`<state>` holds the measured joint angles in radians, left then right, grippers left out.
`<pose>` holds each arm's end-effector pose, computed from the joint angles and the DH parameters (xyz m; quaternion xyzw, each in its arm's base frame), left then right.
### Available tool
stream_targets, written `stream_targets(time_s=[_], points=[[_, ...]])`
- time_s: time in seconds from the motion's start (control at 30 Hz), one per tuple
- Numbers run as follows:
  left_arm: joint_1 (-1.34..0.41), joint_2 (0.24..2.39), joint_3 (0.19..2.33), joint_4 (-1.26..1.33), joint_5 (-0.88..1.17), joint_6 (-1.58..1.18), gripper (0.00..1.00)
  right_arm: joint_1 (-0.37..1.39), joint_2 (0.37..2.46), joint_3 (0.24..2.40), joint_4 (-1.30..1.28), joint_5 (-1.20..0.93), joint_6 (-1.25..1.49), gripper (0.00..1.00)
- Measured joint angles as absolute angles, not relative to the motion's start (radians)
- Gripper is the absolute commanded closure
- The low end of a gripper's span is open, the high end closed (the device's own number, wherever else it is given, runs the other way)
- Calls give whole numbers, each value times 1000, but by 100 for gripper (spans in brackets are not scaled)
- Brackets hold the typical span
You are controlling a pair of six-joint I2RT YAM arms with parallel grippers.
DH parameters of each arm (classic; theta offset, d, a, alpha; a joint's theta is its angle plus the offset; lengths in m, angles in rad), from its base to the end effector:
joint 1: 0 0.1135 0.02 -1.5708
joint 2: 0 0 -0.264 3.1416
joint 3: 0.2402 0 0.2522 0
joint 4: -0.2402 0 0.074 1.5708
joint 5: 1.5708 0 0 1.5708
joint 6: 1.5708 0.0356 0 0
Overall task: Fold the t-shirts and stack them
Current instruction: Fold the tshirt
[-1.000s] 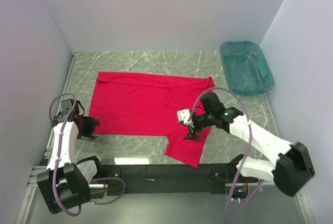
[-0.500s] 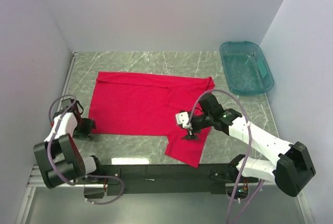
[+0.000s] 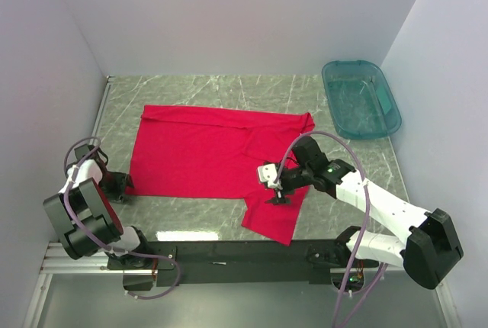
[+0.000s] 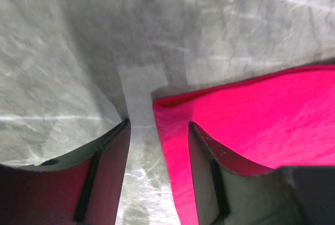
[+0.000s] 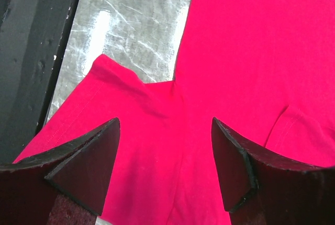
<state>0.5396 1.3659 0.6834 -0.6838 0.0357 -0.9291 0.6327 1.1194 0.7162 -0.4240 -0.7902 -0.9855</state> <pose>0.1864 0.1101 0.1567 -0.6651 0.7395 -0.0372 0.0967 0.1631 0.1509 0.2372 -0.7188 0.4923 0.2942 0.3930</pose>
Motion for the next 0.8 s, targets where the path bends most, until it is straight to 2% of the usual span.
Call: stream_targets(time_s=[0.07, 0.3, 0.43, 0.53, 0.63, 0.8], points=[[546, 1381, 694, -684, 33, -913, 53, 633, 1117, 716, -428, -789, -987, 23], [553, 1386, 696, -641, 33, -884, 57, 633, 1103, 716, -445, -791, -1002, 23], [553, 1393, 693, -595, 33, -879, 80, 632, 1089, 716, -455, -791, -1011, 23], [554, 1402, 691, -566, 46, -875, 93, 632, 1076, 718, -473, -788, -1023, 23], [556, 1401, 684, -533, 79, -864, 99, 632, 1069, 720, -511, -775, -1052, 23], [558, 1384, 665, -506, 124, -850, 100, 632, 1039, 719, -595, -729, -1103, 22]])
